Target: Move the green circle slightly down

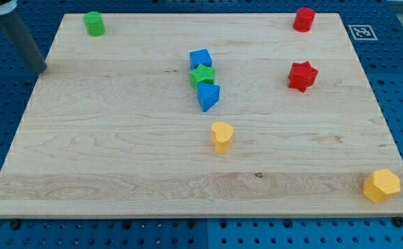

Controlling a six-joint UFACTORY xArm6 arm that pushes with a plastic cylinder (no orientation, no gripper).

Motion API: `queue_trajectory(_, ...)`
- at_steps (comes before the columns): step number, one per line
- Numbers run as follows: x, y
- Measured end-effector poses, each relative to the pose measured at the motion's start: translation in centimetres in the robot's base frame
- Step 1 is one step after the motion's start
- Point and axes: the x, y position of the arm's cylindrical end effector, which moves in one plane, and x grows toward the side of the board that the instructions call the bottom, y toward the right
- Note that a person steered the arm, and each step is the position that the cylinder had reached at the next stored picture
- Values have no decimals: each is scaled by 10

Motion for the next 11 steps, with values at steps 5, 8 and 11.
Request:
queue_trajectory(5, -141, 33)
queue_trajectory(8, -134, 61)
queue_trajectory(11, -98, 65)
